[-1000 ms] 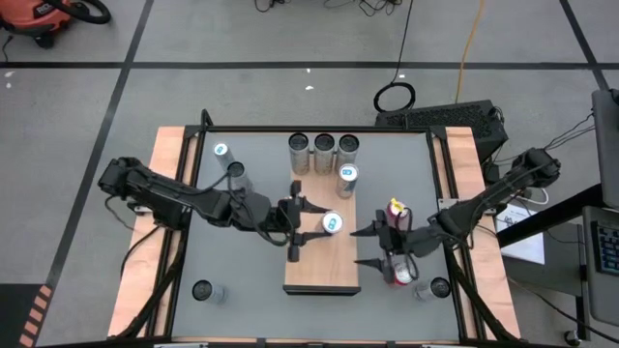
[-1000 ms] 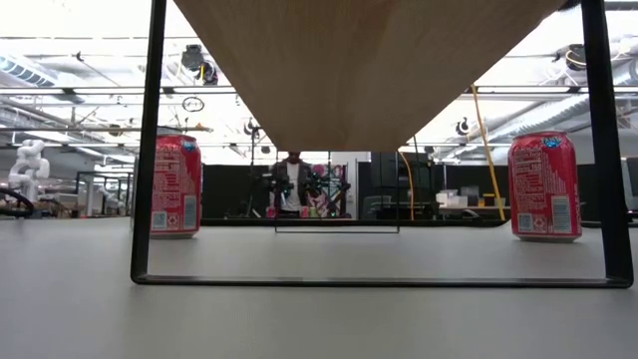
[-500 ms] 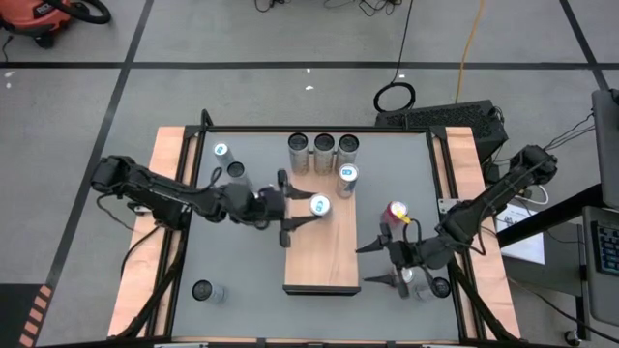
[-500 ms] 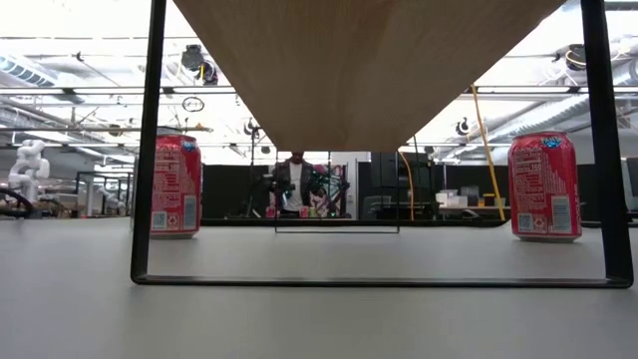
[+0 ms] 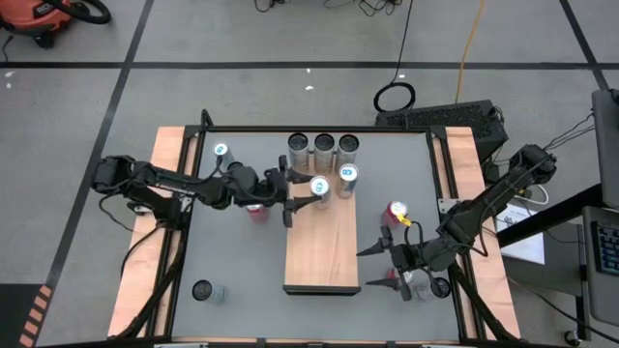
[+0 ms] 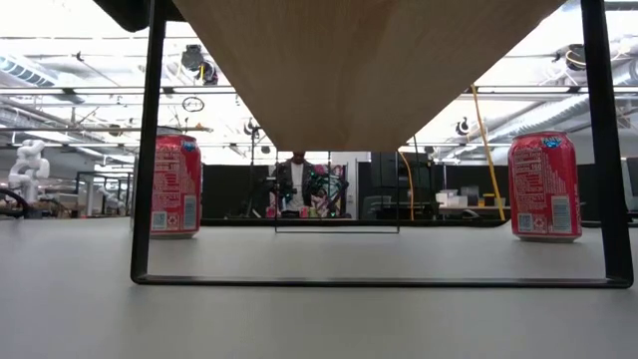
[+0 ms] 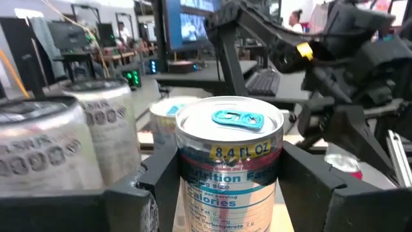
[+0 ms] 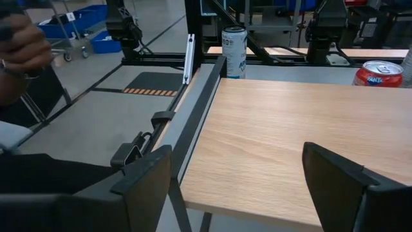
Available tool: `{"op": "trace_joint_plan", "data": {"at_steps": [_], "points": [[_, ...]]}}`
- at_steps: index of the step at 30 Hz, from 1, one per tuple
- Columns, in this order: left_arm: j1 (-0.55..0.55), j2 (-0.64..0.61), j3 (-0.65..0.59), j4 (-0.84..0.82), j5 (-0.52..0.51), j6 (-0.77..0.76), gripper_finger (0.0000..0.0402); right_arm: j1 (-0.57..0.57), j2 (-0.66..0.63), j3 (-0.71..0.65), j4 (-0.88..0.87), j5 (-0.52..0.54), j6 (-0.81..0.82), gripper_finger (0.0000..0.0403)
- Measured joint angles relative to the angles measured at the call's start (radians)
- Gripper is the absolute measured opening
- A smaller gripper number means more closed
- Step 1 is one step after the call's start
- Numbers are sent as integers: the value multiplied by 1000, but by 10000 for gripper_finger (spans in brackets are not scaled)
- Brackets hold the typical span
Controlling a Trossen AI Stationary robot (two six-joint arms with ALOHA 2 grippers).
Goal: Place canned beverage on shelf
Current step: Put the right blue soda can on the shelf aligned with the other blue soda can
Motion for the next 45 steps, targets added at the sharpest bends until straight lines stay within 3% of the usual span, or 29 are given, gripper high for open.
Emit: {"op": "trace_joint_plan", "data": {"at_steps": [23, 45], "points": [[80, 44, 1, -6, 6, 50, 215, -1, 0, 0, 0, 1, -4, 288], [104, 45, 1, 34, 93, 17, 215, -1, 0, 0, 0, 1, -16, 288]]}}
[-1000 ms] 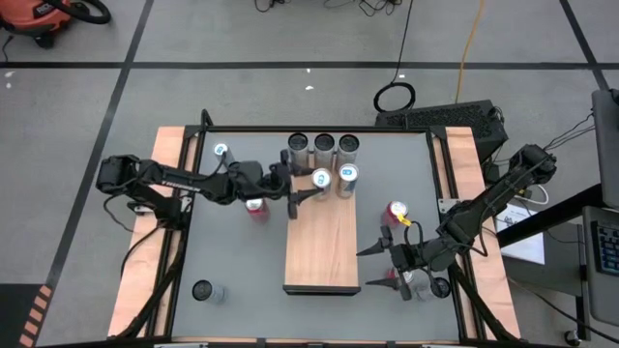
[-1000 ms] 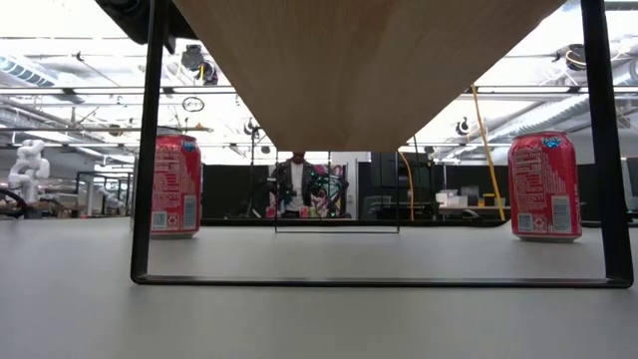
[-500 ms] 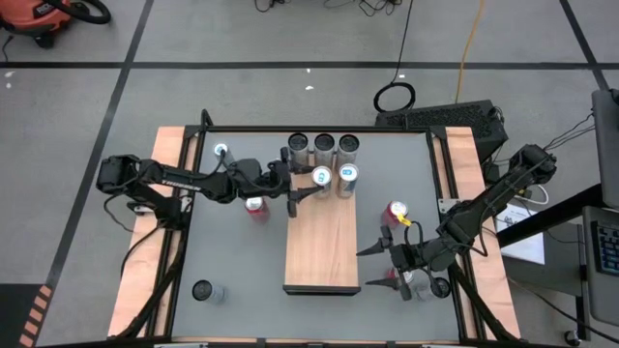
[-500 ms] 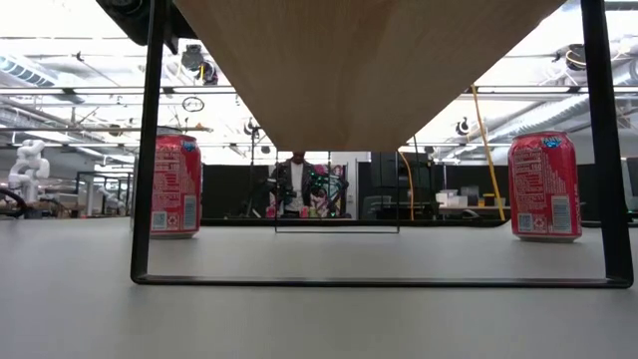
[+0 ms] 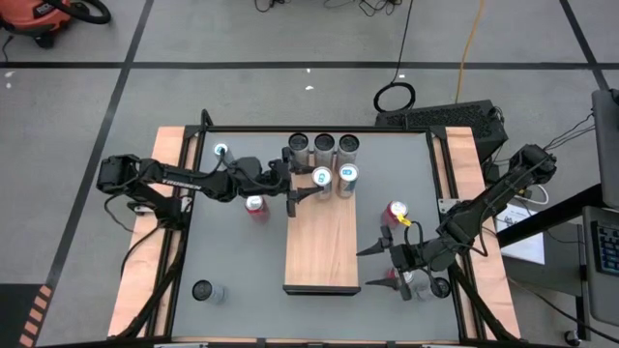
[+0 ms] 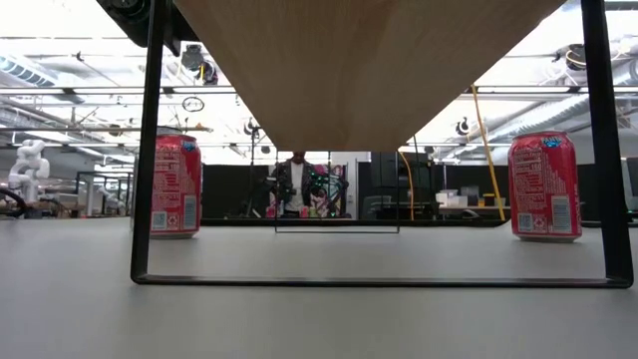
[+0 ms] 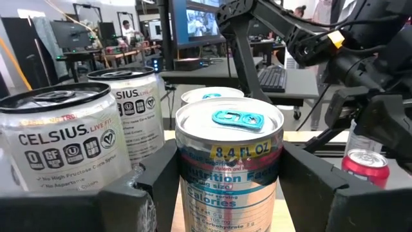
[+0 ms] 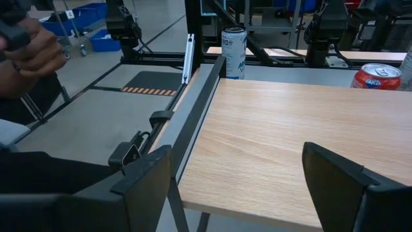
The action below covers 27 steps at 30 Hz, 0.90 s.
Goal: Place canned beverage on shelf
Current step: Put the right blue soda can on the shelf aligned with the other blue soda can
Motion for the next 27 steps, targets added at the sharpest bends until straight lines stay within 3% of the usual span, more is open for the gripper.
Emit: {"op": "trace_joint_plan", "data": {"at_steps": [27], "points": [[4, 48, 2, 35, -6, 18, 217, 0, 0, 0, 0, -3, -4, 288]]}}
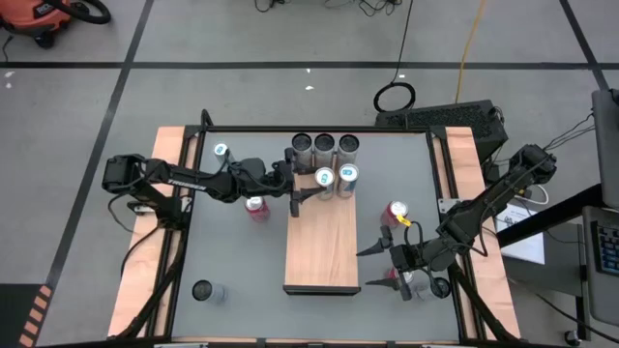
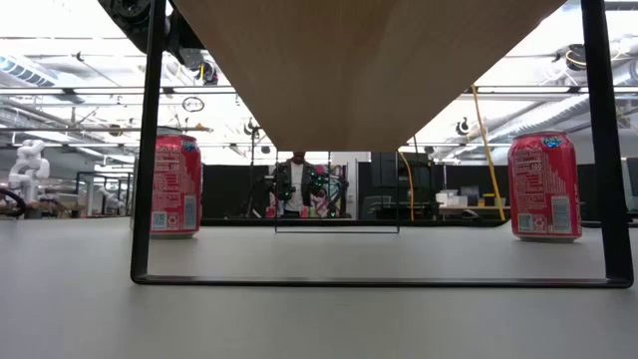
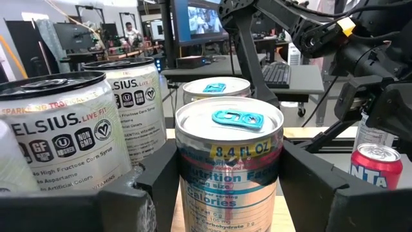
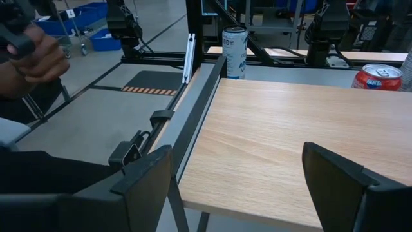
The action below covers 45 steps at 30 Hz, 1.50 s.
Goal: Place canned beverage on shelf
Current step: Put the right blue soda can on the shelf aligned with the other blue soda can
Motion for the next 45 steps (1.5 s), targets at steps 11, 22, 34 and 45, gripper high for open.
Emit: {"op": "trace_joint_plan", "data": {"at_steps": [11, 22, 34, 45], "points": [[-3, 0, 0, -6, -6, -6, 294, 0, 0, 0, 0, -1, 0, 288], [-30, -26, -2, -74, -56, -2, 297, 0, 0, 0, 0, -5, 4, 288], [-91, -94, -2, -378, -178, -75, 297, 0, 0, 0, -5, -6, 23, 288], [-192, -55, -2, -418, -222, -141, 274, 0, 0, 0, -4, -6, 16, 288]]}}
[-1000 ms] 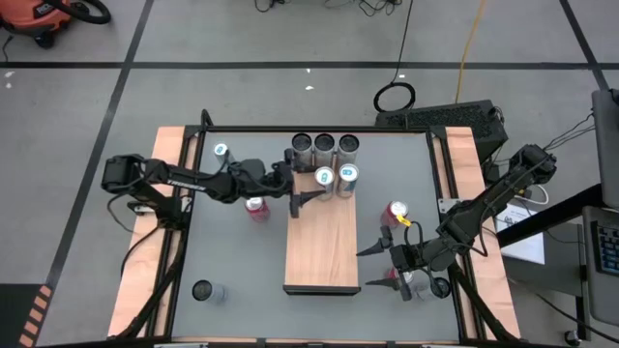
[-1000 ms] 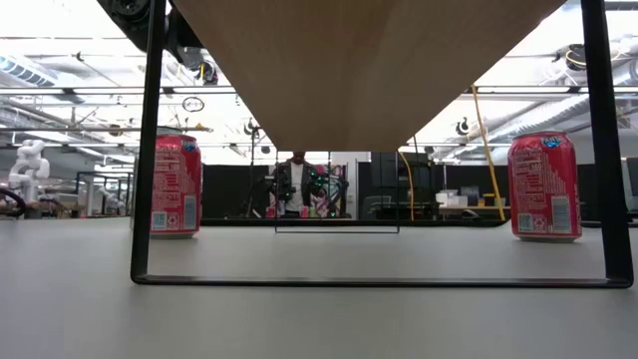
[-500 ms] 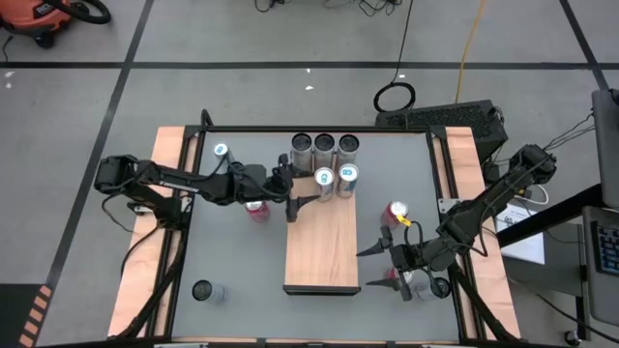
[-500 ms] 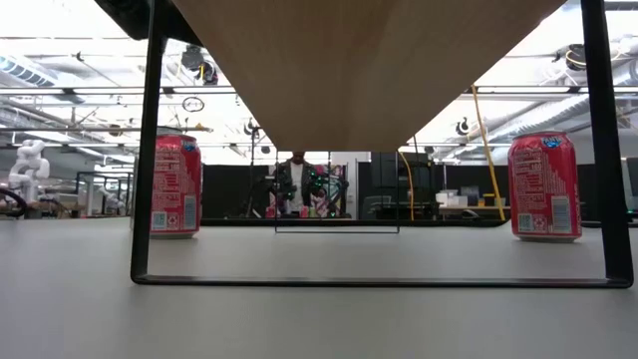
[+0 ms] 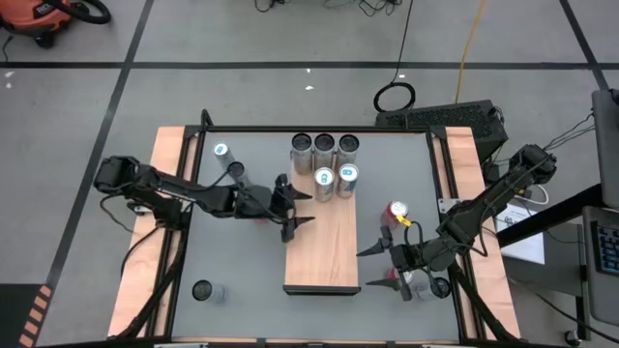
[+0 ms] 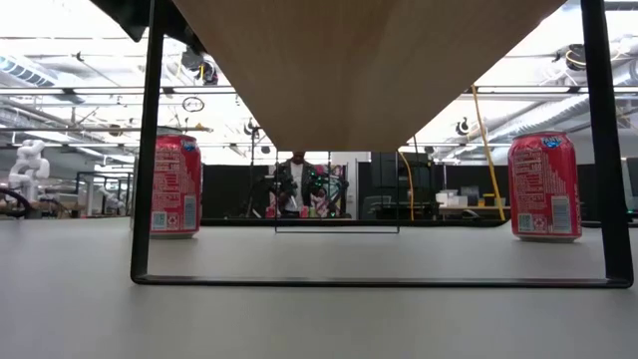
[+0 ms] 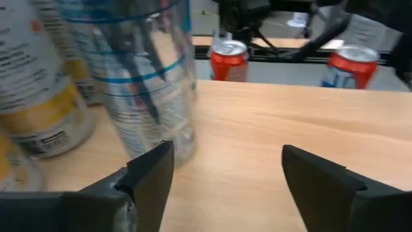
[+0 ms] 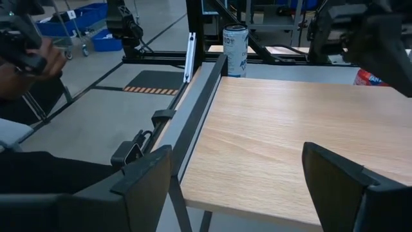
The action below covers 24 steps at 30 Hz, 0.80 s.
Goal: Place canned beverage on shelf
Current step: Put the right blue soda can on the shelf aligned with the other blue soda can
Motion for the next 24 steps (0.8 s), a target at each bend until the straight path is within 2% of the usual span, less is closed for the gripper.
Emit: {"op": "trace_joint_plan", "data": {"at_steps": [6, 13, 18, 24], "points": [[2, 28, 0, 87, -49, 1, 210, 0, 0, 0, 1, 2, 0, 288], [9, 28, 0, 104, -101, 1, 146, 0, 0, 0, 1, 3, -13, 288], [18, 38, 0, 104, -121, 9, 127, 0, 0, 0, 1, 5, -19, 288], [35, 62, 0, 122, -120, 9, 125, 0, 0, 0, 2, 5, -19, 288]]}}
